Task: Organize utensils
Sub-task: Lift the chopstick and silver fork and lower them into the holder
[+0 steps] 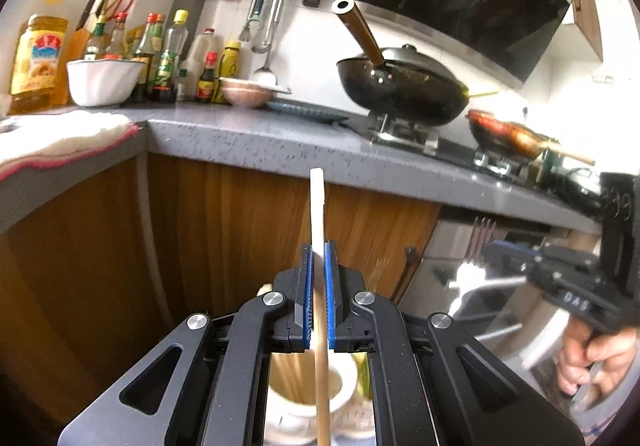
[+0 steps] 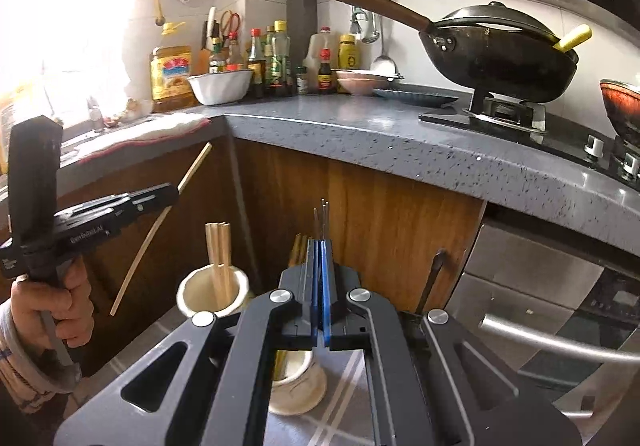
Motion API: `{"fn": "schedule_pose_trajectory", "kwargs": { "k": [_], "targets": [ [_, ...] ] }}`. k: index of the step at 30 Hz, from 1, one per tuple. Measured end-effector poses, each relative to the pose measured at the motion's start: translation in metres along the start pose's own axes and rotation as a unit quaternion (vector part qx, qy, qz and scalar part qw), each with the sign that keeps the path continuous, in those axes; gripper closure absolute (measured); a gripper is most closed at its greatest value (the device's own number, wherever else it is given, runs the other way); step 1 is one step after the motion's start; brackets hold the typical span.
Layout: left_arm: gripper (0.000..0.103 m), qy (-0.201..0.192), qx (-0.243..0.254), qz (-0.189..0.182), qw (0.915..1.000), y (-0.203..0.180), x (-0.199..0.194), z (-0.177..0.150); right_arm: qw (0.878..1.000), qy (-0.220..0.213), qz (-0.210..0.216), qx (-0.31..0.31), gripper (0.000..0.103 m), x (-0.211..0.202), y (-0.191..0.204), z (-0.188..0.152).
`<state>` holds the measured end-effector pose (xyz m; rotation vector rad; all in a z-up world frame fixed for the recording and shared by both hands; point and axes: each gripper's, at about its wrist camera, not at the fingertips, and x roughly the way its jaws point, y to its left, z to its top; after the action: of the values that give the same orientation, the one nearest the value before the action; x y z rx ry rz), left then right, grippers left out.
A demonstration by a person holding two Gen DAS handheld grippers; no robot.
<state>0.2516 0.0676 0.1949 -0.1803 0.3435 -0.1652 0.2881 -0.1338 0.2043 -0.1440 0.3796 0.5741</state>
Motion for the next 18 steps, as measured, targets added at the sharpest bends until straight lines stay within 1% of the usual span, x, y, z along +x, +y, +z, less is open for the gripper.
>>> {"fn": "schedule_pose_trajectory", "kwargs": {
  "k": [2,3,7,8,13,15,18],
  "targets": [
    [0.097,-0.009,0.000,-0.009,0.9999,0.000,0.010,0.003,1.000,0.004,-0.007,-0.007,0.102,0.008,-0.002,0.001],
    [0.097,-0.017,0.000,-0.019,0.9997,0.000,0.015,0.003,1.000,0.005,-0.009,-0.011,0.102,0.012,-0.001,0.000],
    [0.097,-0.036,0.001,-0.022,0.9991,0.000,0.033,-0.004,0.999,0.018,-0.015,-0.034,0.102,0.024,0.005,-0.011],
    [0.097,-0.042,0.002,-0.014,0.9990,0.001,0.038,-0.008,0.999,0.021,-0.019,-0.042,0.102,0.027,0.007,-0.015],
    [0.097,-0.081,-0.006,-0.012,0.9966,0.011,0.048,-0.028,0.996,0.036,-0.029,-0.073,0.102,0.039,0.017,-0.036],
    [0.097,-0.093,-0.014,-0.011,0.9955,0.017,0.049,-0.033,0.996,0.042,-0.027,-0.078,0.102,0.044,0.020,-0.043],
    [0.097,-0.105,-0.013,-0.006,0.9944,0.019,0.046,-0.040,0.995,0.048,-0.020,-0.083,0.102,0.048,0.025,-0.048]
  ]
}}
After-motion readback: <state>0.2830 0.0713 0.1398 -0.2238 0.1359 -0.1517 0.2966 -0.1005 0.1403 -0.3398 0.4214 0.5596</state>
